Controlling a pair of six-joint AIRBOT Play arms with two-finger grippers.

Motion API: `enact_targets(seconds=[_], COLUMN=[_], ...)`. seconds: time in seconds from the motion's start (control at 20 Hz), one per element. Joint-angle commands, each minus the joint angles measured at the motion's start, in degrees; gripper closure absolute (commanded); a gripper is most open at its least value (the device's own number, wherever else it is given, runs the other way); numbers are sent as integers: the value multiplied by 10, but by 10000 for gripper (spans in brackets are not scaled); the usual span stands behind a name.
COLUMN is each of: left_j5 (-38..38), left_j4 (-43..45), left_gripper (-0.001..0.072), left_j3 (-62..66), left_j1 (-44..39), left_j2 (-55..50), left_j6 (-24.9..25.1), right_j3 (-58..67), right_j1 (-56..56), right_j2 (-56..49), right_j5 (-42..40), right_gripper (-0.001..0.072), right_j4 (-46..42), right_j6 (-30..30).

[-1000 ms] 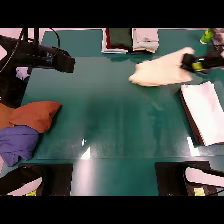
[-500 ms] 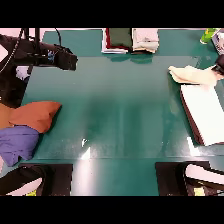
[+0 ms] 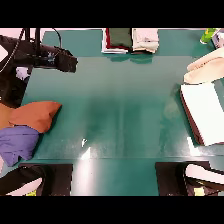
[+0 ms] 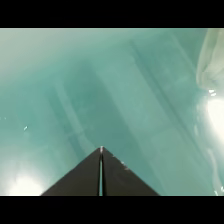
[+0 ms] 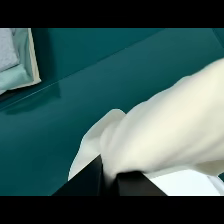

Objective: Fold the shirts.

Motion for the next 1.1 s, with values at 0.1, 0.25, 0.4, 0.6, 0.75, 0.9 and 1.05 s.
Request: enact_targets(seconds=[0.1,0.25,0.4,0.6,0.75,0.9,1.05], left_j5=[-26,-35,-38,-38,-41,-43,-45], left_j4=[0,0,0,0,0,0,0], left_gripper=[680,681,680,681,680,680,681], left_j3=[0,0,0,0,0,0,0], left_j1=[0,0,0,0,0,0,0], left_j2=[0,0,0,0,0,0,0], left_j6=[1,1,1,1,5,5,5], right_j3=[-2,-103,-237,-434,-545,-599,-588], right_j1=[-5,-29,-73,-130,-169,-188,-212], right_j2=[40,100,169,252,284,287,264], right_j5=[75,90,93,71,33,35,42], right_gripper=[697,697,697,696,694,591,91], right_j4=[-32,-32,-61,-124,-125,-138,-165], right_j6=[-5,-5,-10,-10,-11,-26,-25])
